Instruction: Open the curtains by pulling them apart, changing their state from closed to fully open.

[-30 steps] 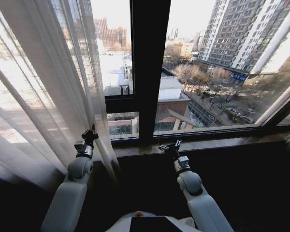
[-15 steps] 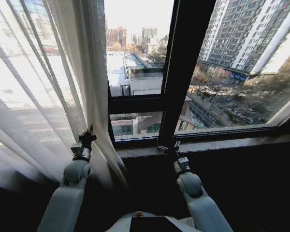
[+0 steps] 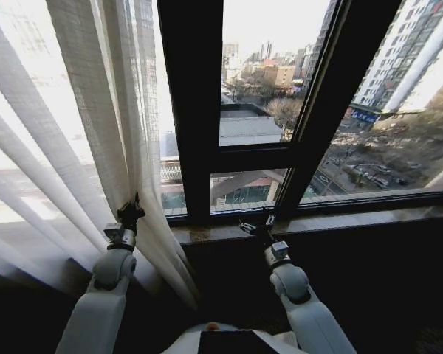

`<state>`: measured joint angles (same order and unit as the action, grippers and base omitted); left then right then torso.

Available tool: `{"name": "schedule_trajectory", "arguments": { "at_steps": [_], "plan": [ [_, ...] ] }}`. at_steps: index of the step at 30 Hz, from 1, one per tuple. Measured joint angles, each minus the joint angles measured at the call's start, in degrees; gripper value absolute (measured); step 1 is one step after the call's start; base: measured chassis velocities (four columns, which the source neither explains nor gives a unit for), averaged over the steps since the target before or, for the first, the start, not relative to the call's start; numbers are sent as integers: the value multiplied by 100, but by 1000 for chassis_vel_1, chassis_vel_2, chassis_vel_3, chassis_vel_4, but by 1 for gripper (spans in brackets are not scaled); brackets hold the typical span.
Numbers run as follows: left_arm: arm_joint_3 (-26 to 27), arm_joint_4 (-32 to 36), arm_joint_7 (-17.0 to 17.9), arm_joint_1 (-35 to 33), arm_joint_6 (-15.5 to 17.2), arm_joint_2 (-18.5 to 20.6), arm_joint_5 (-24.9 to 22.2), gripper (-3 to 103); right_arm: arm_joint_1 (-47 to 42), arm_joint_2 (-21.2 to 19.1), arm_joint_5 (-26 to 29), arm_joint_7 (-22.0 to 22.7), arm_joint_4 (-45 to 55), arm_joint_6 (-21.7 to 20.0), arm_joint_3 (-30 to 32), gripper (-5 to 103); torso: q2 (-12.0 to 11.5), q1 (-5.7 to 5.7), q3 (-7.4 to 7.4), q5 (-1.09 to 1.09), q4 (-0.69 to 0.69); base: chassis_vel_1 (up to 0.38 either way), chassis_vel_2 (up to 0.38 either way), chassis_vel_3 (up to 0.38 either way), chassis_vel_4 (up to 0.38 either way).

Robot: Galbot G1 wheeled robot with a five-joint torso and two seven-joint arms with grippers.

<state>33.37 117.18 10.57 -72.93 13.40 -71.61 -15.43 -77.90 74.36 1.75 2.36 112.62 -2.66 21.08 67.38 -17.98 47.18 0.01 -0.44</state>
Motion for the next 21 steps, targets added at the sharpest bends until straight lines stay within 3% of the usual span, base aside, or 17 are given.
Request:
{"name": "schedule_trajectory", "arguments": {
  "at_steps": [16, 21],
  "plan": [
    [-16, -106, 8, 113, 0, 42, -5, 0, 166, 25, 39, -1, -218, 23, -21, 100, 0, -3, 1, 1, 1, 344, 350, -348, -355],
    [2, -105, 12, 64, -3, 43, -6, 0, 156, 60, 124, -16, -243, 142, -41, 100, 0, -2, 0, -2, 3, 215, 244, -234, -230]
  ]
}}
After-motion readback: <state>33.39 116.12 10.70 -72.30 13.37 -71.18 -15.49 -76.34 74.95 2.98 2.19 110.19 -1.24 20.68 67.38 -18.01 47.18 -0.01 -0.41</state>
